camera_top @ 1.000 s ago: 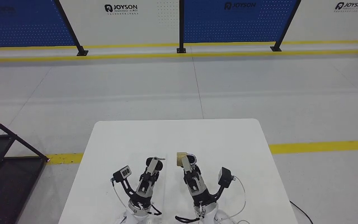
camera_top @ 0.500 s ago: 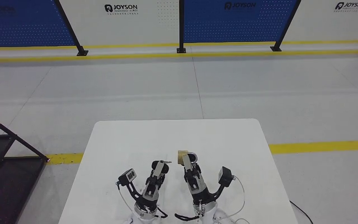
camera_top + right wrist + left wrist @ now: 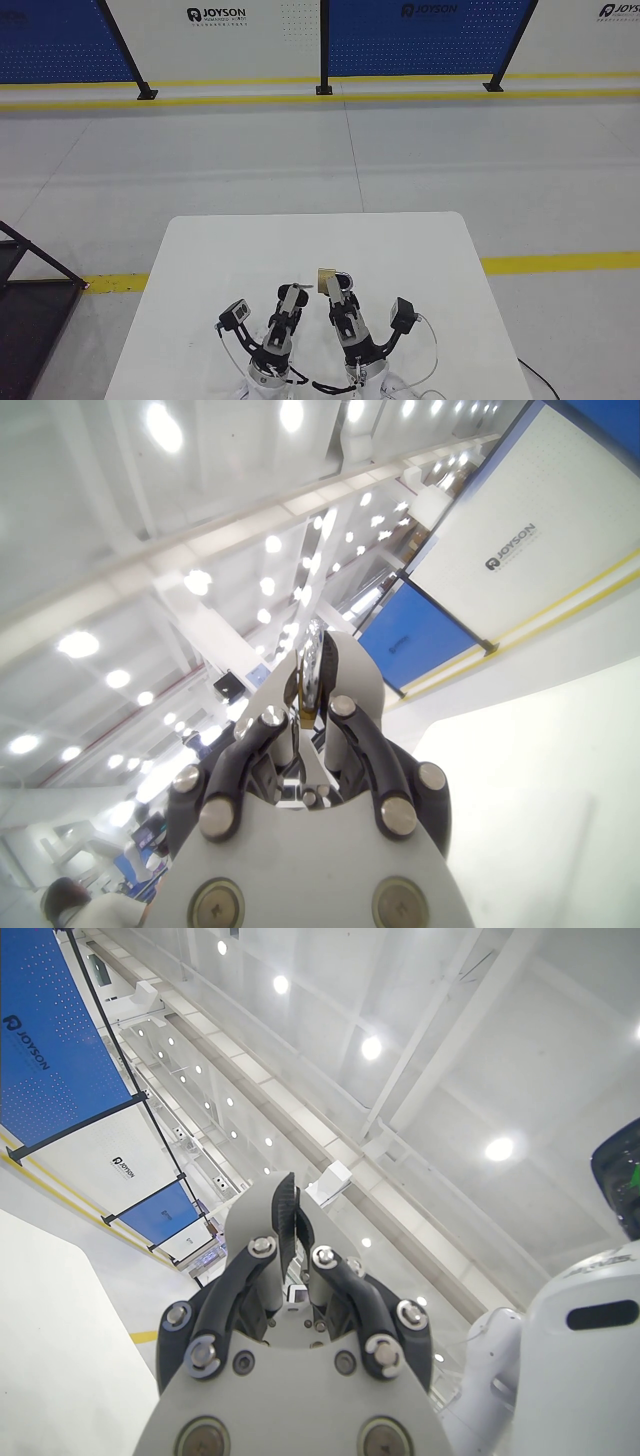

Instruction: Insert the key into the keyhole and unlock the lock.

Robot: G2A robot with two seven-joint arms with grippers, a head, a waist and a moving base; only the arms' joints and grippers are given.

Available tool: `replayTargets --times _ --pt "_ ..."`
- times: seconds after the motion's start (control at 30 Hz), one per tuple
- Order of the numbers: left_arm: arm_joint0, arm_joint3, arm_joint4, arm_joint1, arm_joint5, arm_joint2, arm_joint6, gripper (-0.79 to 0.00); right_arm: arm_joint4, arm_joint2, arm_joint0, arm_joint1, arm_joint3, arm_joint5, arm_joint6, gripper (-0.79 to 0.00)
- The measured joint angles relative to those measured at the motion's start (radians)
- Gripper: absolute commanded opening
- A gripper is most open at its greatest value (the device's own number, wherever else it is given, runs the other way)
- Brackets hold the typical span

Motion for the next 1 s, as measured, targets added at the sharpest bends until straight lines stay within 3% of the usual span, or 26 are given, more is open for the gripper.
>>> replayTargets --times 1.0 --pt "-0.031 0.038 0.008 -0.034 0.000 0.003 -0.012 -0.785 0.000 0.000 0.000 0.000 0.000 0.000 0.000 -0.785"
